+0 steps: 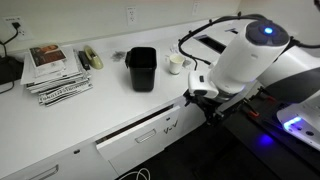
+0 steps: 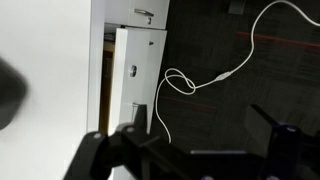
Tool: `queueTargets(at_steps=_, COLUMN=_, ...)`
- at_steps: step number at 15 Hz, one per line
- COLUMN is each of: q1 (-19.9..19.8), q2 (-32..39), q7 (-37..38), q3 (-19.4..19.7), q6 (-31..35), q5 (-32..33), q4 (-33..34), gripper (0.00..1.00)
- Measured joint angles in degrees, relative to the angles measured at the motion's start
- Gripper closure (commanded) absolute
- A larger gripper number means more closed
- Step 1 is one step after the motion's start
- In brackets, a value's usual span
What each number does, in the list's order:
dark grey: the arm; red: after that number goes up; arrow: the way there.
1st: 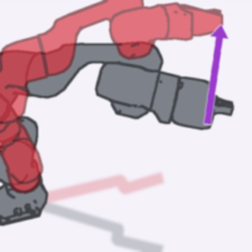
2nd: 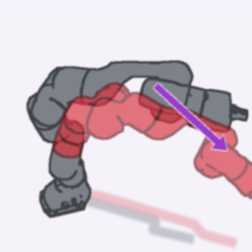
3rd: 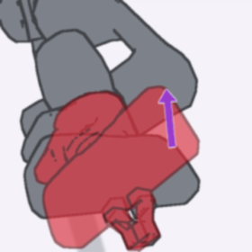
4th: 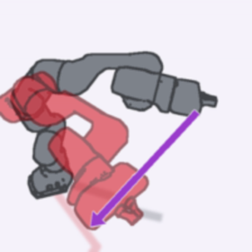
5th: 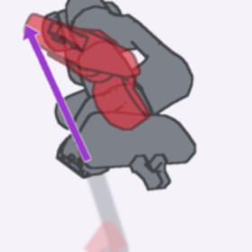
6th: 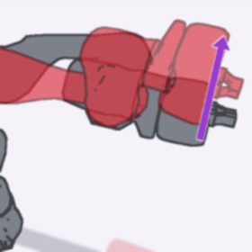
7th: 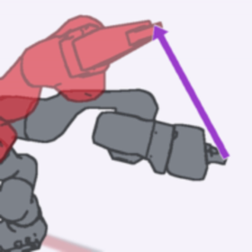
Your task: Open the second drawer from the right then put the white paper in the open drawer
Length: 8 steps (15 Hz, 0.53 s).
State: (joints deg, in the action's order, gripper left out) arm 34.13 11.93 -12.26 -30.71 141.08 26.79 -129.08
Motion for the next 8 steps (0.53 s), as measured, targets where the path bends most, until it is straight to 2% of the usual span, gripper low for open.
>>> queueTargets(at_steps=4, q1=7.29, q2=13.11, q7=6.78, q3=4.36, q6=0.16, q5=9.81, q4=8.91, gripper=0.00)
queueTargets(at_steps=7, q1=13.54, q2=22.28, q7=7.35, q3=8.00, q6=0.16, q5=11.08, q4=16.73, gripper=0.00)
queueTargets(at_steps=8, q1=14.50, q2=23.85, q7=7.23, q3=8.52, q6=0.16, q5=10.78, q4=18.00, gripper=0.00)
